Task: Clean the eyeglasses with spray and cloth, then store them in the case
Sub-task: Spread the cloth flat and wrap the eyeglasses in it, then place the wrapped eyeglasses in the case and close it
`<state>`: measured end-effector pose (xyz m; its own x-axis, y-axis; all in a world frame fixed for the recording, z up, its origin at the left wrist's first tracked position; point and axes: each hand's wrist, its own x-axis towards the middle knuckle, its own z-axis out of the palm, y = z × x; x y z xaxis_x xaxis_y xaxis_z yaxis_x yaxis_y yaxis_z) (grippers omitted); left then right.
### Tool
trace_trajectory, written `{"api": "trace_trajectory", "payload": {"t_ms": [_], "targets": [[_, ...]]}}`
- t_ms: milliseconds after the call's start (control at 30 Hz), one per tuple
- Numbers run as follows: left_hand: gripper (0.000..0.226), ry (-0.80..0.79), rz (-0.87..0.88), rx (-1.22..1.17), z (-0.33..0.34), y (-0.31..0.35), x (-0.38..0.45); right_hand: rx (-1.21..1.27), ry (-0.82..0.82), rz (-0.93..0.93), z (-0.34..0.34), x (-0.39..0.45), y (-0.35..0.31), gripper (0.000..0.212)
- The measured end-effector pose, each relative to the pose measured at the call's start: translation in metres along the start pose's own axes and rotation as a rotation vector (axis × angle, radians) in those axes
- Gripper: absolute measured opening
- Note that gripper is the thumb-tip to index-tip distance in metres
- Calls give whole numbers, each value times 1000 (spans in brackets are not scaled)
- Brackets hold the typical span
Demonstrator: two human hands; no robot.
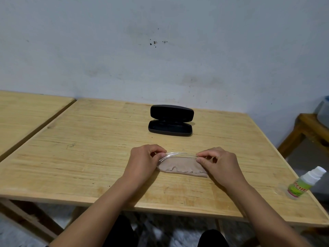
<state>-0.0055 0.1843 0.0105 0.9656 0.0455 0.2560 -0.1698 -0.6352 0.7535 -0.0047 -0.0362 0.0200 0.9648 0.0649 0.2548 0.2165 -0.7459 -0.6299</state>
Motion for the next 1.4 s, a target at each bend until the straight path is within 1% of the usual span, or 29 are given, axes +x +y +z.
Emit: {"api": "trace_trajectory", "payload": {"t_ms": [133, 233, 400, 467, 567, 733, 900, 1233, 1400], "targets": [[9, 68, 14, -25, -1, -1, 6, -1, 50, -52, 2, 6, -5, 11], [10, 130, 46, -39, -4, -1, 21, 38, 120, -75, 4, 19, -12, 8], [10, 252, 113, -84, -9, -3, 62, 45, 199, -170, 7, 66, -21, 5], [10, 304, 119, -100, -9, -4, 79, 41, 234, -195, 11, 86, -23, 5], [10, 342, 108, -121, -7, -5, 99, 38, 279, -214, 18, 107, -23, 6], [11, 321, 67, -117, 2, -15, 120, 7, 288, -218, 34, 129, -14, 8], [12, 263, 28, -122, 7, -25, 123, 8, 235, -185, 43, 131, -6, 10], [13, 156, -17, 3, 13, -35, 133, -33, 125, -107, 53, 136, 5, 12], [16, 144, -41, 19, 14, -36, 132, -51, 122, -94, 55, 138, 6, 12]]}}
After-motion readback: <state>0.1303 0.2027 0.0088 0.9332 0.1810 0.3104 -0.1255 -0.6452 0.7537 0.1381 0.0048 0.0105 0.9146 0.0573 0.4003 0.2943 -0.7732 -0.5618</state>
